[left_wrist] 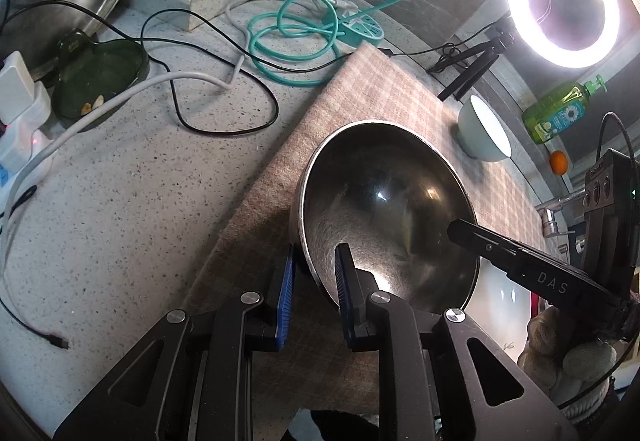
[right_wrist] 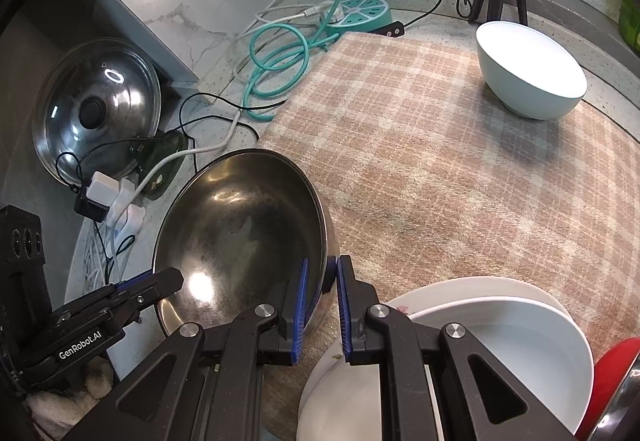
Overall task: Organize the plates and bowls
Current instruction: 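Lower the steel bowl beside the plate stack with both grippers, then open both grippers off the steel bowl and move them to the red bowl, then close both grippers on the rim of the red steel-lined bowl, then lift the red bowl and carry it over the steel bowl with both grippers, then lower the red bowl into the steel bowl with both grippers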
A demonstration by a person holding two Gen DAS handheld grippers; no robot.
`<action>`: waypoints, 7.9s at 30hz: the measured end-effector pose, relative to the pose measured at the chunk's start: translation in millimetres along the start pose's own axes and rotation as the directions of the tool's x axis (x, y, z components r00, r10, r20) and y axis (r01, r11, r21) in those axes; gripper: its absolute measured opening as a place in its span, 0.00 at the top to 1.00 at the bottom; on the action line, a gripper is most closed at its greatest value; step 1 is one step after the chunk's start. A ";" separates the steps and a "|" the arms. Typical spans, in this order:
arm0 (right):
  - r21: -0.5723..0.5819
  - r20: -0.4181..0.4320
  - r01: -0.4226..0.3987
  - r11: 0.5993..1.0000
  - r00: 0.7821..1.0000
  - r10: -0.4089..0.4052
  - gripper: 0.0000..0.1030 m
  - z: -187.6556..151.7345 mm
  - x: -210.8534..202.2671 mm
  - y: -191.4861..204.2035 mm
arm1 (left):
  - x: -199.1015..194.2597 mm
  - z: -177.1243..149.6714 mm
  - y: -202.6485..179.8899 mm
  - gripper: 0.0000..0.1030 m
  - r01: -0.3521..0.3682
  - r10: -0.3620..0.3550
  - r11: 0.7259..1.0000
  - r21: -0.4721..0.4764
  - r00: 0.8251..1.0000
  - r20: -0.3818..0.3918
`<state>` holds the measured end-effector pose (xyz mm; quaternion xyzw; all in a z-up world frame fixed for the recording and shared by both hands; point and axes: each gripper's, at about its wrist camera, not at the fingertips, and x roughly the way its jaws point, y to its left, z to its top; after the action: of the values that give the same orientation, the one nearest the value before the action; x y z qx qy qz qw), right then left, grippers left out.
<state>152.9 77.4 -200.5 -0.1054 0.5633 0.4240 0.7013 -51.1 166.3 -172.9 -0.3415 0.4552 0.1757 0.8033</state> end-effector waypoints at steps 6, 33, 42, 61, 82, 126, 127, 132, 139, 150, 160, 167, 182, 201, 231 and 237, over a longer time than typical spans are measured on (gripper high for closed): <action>-0.003 -0.012 -0.006 1.000 1.000 0.006 0.87 -0.4 0.9 -0.8 | 0.2 -1.2 0.8 0.83 0.007 -0.007 1.000 -0.007 1.000 -0.004; 0.002 0.131 -0.059 0.998 0.990 0.058 0.67 -14.2 -83.0 -33.8 | -44.2 -10.9 -9.1 0.82 -0.009 0.013 0.999 -0.050 0.997 0.082; 0.003 0.207 -0.023 1.000 0.978 0.022 0.67 -28.3 -135.2 -83.8 | -49.6 -18.7 -58.6 0.82 0.030 -0.030 1.000 0.002 0.994 0.104; 0.126 0.212 0.076 0.989 0.972 -0.102 0.67 -66.3 -193.3 -222.2 | 2.7 -58.5 -192.2 0.78 0.151 -0.149 0.974 0.166 0.989 -0.026; 0.159 0.102 -0.038 0.986 0.995 0.022 0.67 -105.0 -162.7 -283.5 | 54.2 -105.5 -284.1 0.78 0.103 -0.072 0.944 0.312 0.991 -0.110; 0.231 0.025 -0.132 0.964 0.991 0.129 0.90 -118.0 -122.9 -285.9 | 88.0 -110.7 -294.4 0.81 0.083 -0.020 0.923 0.375 0.986 -0.167; 0.231 0.024 -0.127 0.965 0.992 0.125 0.90 -117.7 -123.1 -284.9 | 87.7 -110.7 -294.5 0.81 0.084 -0.022 0.923 0.375 0.986 -0.166; 0.234 0.033 -0.107 0.966 0.994 0.102 0.90 -116.1 -128.7 -285.0 | 84.5 -110.0 -297.2 0.81 0.097 -0.036 0.921 0.377 0.986 -0.166; 0.229 0.052 -0.087 0.970 0.996 0.077 0.90 -110.7 -141.3 -282.0 | 75.2 -104.5 -300.0 0.81 0.117 -0.064 0.919 0.377 0.987 -0.149; 0.217 0.086 -0.071 0.974 0.995 0.053 0.90 -97.2 -159.2 -269.5 | 55.5 -88.7 -301.7 0.81 0.133 -0.105 0.914 0.383 0.990 -0.093; 0.189 0.119 -0.070 0.980 0.992 0.048 0.90 -77.8 -167.6 -244.6 | 37.2 -69.7 -288.7 0.81 0.130 -0.120 0.917 0.377 0.991 -0.049; 0.152 0.148 -0.078 0.985 0.987 0.055 0.90 -60.3 -170.8 -214.2 | 22.3 -56.8 -267.5 0.81 0.119 -0.121 0.925 0.360 0.993 -0.017; 0.072 0.168 -0.091 0.993 0.983 0.078 0.90 -37.6 -157.9 -142.5 | -8.7 -38.0 -207.6 0.81 0.094 -0.110 0.945 0.313 0.993 0.032; -0.014 0.154 -0.108 0.994 0.982 0.108 0.91 -22.2 -125.2 -53.8 | -45.8 -18.0 -131.9 0.81 0.047 -0.076 0.966 0.255 0.991 0.106; -0.069 0.081 -0.080 0.994 0.993 0.086 0.91 3.4 -60.6 15.9 | -46.8 16.0 -55.4 0.81 0.028 -0.048 0.982 0.184 0.993 0.105; -0.062 0.054 -0.065 0.996 0.996 0.068 0.91 6.4 -42.6 19.7 | -32.2 21.1 -45.1 0.81 0.019 -0.032 0.984 0.179 0.997 0.070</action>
<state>143.1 73.4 -154.3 -0.0958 0.5334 0.4669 0.6987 -28.3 150.4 -120.6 -0.2673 0.4350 0.1361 0.8490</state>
